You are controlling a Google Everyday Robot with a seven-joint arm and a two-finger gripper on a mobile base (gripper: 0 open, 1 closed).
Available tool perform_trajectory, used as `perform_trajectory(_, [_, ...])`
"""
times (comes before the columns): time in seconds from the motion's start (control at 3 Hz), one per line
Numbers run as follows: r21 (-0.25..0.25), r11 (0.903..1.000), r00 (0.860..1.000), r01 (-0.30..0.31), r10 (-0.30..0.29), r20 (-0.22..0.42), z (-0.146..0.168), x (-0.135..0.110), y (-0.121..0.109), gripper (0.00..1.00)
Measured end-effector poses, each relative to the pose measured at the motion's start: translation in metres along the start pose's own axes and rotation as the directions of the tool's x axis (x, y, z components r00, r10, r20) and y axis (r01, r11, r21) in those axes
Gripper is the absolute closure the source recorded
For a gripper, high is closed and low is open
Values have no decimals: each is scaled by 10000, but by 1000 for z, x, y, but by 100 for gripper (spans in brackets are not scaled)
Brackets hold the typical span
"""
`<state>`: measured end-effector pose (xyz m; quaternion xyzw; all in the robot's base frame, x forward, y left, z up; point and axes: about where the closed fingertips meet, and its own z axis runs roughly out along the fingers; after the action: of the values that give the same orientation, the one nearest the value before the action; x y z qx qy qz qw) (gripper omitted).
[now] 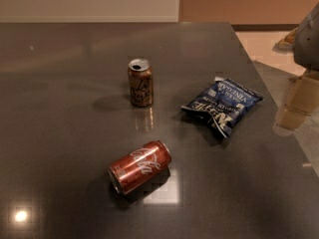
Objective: Pick blue chip bag
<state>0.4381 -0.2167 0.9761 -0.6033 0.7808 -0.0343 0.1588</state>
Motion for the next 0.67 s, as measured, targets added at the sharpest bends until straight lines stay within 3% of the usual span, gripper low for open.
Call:
perform_trajectory(0.33, [-1, 10000, 10000, 2, -2, 0, 0, 0, 0, 0])
perform_trajectory(0.67, [-347, 9982, 9987, 499, -497, 78, 7, -5, -8, 0])
